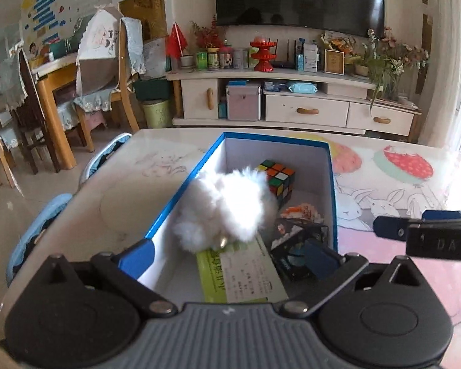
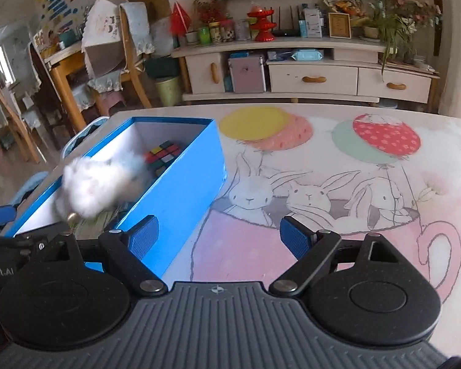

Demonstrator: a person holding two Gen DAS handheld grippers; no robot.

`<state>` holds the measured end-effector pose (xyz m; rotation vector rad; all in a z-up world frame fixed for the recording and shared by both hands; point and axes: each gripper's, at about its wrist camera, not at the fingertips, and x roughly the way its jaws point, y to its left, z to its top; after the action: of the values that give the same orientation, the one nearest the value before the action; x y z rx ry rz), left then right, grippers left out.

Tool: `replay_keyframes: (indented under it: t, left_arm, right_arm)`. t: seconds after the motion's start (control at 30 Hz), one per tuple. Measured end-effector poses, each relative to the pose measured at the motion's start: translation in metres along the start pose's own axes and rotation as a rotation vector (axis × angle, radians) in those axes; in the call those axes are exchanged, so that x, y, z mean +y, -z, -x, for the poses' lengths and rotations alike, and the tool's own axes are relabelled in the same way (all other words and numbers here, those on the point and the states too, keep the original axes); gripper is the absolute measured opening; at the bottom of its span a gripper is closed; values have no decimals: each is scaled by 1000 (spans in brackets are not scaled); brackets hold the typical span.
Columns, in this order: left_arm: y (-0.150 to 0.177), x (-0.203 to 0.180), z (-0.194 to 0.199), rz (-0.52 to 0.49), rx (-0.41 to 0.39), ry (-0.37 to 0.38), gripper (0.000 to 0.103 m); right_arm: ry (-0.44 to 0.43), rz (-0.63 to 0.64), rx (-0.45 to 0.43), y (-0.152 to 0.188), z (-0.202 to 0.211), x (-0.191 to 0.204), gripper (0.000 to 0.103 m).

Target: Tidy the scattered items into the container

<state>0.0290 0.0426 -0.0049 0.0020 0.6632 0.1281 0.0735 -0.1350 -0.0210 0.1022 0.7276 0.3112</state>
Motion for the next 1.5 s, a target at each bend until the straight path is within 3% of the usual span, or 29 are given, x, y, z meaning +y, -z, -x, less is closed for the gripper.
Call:
replay_keyframes:
  t: [0.83, 1.5]
  left_arm:
    - [-7, 6, -7, -1, -13, 44, 103]
    - [-8, 20, -16, 0, -9, 44, 103]
  right_arm:
    - [-11, -55, -10, -6, -9, -23, 103]
    - [10, -10, 29, -9, -28, -2, 103]
